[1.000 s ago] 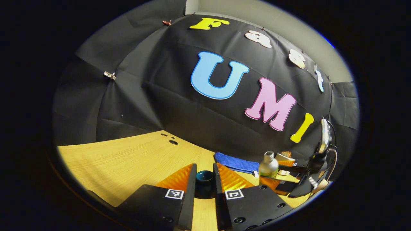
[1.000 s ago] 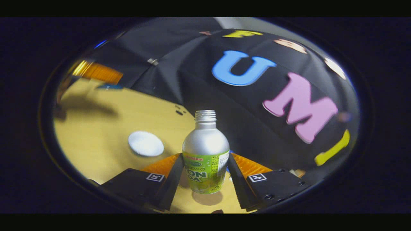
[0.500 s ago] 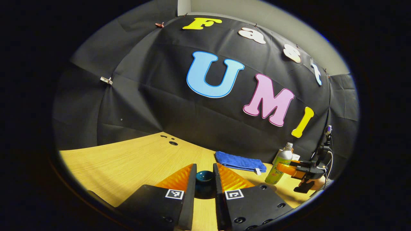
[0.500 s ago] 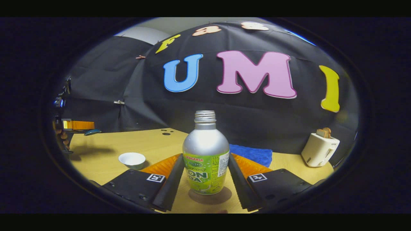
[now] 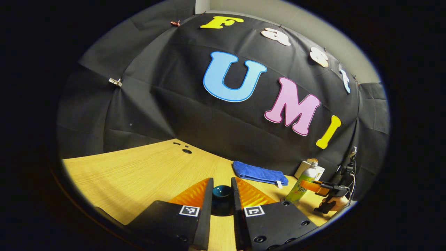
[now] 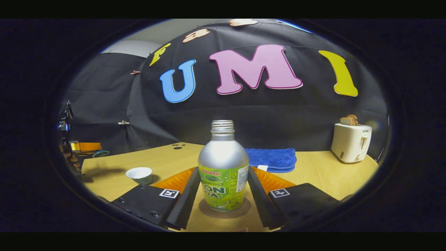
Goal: Open the teacup lid with one hand, grasp the water bottle and pour water into the teacup with the other hand; after pouring, place the water bottle on the coaster and then close the teacup lid.
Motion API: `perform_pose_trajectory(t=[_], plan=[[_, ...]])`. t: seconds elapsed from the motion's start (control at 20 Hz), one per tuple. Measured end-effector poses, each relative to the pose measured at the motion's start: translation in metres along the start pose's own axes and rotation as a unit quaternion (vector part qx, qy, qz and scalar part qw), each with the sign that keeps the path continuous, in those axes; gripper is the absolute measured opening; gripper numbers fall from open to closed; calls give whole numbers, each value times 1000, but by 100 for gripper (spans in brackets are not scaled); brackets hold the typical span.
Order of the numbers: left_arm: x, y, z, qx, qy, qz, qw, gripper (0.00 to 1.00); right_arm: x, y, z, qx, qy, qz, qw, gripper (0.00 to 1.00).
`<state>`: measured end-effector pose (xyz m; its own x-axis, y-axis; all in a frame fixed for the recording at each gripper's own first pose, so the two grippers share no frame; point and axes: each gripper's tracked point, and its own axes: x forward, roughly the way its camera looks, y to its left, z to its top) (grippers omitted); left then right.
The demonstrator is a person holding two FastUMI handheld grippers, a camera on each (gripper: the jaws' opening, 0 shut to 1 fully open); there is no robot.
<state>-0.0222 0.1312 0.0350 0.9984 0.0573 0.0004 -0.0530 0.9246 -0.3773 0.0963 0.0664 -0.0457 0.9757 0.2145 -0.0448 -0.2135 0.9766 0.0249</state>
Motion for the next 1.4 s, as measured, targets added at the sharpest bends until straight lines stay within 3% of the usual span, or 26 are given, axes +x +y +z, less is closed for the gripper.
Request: perform_pose_trajectory(t=[0.25, 0.6, 0.9, 1.25, 1.4], plan=[[2, 1, -2, -1, 2, 1, 1000, 32, 0, -5, -1, -21, 0, -6, 1000, 77], [2, -3, -2, 2, 2, -1, 1000, 32, -4, -7, -1, -8, 4, -25, 1000, 87], [0, -12, -1, 14, -2, -4, 1000, 32, -16, -2, -2, -25, 7, -20, 999, 87], [-2, -40, -4, 42, -5, -16, 999, 35, -63, 12, -7, 1, 6, -14, 1000, 87], [-2, -68, -3, 58, -16, -40, 997, 32, -91, 20, -6, -17, -2, -28, 999, 87]])
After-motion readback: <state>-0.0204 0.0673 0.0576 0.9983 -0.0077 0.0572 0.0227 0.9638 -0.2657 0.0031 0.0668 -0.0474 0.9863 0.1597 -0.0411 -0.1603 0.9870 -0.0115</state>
